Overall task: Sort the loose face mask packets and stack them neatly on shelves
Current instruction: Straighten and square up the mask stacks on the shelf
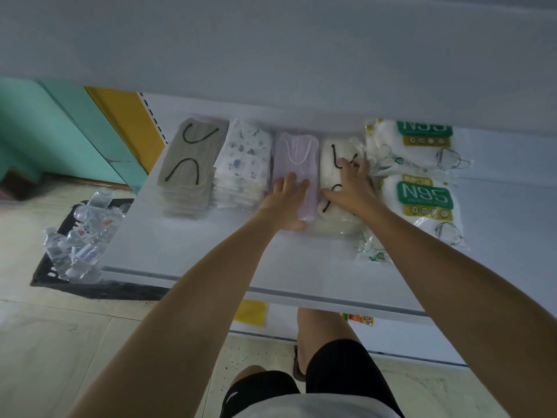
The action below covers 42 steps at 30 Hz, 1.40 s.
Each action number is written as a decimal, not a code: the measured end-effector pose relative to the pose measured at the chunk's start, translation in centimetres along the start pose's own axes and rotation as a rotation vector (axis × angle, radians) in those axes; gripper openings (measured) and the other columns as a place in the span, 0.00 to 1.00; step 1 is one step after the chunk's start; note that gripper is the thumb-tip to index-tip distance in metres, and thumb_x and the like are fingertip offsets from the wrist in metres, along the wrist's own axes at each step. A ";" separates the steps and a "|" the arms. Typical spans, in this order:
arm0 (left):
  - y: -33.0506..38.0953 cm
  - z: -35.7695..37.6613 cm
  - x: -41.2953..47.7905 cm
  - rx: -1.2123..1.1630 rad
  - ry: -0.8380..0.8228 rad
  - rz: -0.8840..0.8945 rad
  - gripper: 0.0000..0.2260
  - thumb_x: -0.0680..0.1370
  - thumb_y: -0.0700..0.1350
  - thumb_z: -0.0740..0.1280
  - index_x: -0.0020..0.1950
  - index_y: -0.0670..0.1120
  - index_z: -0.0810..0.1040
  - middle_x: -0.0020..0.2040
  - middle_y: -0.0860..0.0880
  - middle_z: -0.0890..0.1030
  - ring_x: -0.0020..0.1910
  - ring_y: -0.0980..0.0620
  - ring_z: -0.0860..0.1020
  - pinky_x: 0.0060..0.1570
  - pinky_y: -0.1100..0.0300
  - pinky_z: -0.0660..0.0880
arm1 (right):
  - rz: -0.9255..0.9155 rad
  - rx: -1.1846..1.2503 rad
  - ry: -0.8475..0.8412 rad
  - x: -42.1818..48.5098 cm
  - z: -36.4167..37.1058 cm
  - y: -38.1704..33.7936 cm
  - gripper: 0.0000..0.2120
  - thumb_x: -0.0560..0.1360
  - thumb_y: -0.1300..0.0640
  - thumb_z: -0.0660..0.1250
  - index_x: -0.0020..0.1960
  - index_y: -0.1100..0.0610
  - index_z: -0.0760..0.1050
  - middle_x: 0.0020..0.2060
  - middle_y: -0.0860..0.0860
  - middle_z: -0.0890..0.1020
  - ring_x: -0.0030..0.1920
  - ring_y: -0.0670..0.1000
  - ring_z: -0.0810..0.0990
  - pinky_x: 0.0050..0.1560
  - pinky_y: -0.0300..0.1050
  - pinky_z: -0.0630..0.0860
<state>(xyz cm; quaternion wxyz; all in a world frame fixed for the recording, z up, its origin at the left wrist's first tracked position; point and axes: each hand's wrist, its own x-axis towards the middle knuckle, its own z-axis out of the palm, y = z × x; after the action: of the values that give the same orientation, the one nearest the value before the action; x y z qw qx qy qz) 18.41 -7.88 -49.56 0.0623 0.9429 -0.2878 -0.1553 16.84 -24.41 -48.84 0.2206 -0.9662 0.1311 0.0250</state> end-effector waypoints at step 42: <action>13.5 -20.9 -27.6 0.215 0.631 0.623 0.15 0.78 0.41 0.61 0.62 0.38 0.77 0.58 0.40 0.80 0.53 0.42 0.80 0.49 0.54 0.77 | -0.482 -0.319 0.261 -31.4 -25.6 -3.6 0.20 0.79 0.55 0.61 0.69 0.59 0.68 0.67 0.56 0.71 0.64 0.57 0.72 0.63 0.46 0.64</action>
<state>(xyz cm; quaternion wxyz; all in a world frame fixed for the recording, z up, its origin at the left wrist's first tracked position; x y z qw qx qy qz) -3.48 -2.93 -19.94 0.0925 0.8137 -0.5392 0.1962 -12.70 -24.78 -20.87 0.0470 -0.9869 -0.0799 -0.1320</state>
